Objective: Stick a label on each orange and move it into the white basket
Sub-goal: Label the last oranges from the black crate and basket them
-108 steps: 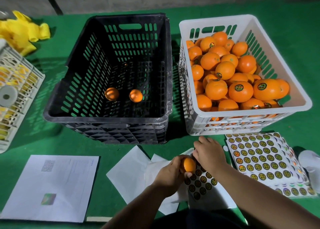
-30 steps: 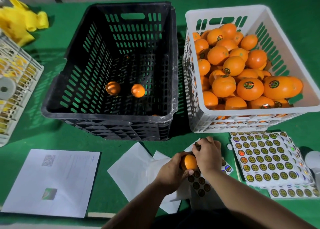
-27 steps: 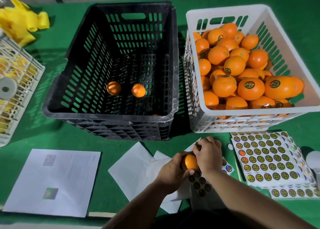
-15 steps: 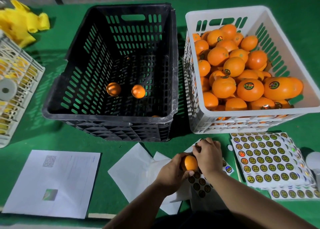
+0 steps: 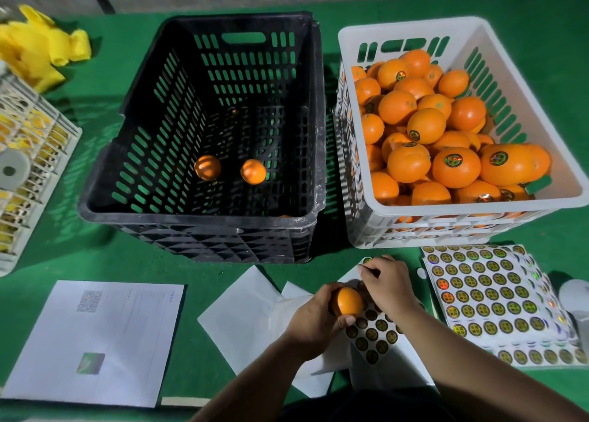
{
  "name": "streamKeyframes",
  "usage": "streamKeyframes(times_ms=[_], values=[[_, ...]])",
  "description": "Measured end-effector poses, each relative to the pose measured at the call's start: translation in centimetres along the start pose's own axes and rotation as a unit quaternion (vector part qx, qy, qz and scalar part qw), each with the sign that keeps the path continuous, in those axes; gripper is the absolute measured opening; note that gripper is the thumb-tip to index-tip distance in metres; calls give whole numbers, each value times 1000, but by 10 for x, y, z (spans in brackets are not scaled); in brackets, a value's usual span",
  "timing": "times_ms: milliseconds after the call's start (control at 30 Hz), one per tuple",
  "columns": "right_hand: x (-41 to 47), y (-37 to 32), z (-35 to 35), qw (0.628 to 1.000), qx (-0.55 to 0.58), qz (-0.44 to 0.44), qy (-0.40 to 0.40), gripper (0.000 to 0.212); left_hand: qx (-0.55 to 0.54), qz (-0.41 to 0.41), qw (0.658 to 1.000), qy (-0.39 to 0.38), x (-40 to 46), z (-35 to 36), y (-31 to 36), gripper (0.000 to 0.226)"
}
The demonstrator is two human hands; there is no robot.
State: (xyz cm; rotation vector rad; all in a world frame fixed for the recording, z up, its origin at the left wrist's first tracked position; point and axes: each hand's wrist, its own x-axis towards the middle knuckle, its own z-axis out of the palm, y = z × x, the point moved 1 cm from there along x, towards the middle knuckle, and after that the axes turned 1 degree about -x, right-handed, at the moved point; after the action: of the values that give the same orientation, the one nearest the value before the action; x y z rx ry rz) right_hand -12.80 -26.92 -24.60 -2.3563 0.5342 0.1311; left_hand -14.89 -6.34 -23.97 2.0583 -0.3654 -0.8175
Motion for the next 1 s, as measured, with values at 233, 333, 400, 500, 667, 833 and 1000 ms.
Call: streamKeyframes(times_ms=[233,333,400,500,667,833,1000], values=[[3,-10,-33,1000,18,-4,25,15,-5,-11,1000,-2,0,0,1,78],[-18,-23,-50,997,51,-55,16,7,-17,-11,1000,-3,0,-1,3,81],[-38,-31,-48,988,37,-135,-60,10,-32,-9,999,0,0,-2,4,76],[-57,-31,-41,975,-10,-201,-92,13,-74,-2,997,18,-1,-4,10,71],[-62,-26,-46,967,3,-248,-58,23,-99,19,993,53,-3,-12,22,69],[-62,-35,-46,975,188,-73,-91,22,-84,67,991,77,-9,-14,29,59],[-64,-46,-40,884,390,119,-229,55,-39,107,985,130,-15,-12,37,48]])
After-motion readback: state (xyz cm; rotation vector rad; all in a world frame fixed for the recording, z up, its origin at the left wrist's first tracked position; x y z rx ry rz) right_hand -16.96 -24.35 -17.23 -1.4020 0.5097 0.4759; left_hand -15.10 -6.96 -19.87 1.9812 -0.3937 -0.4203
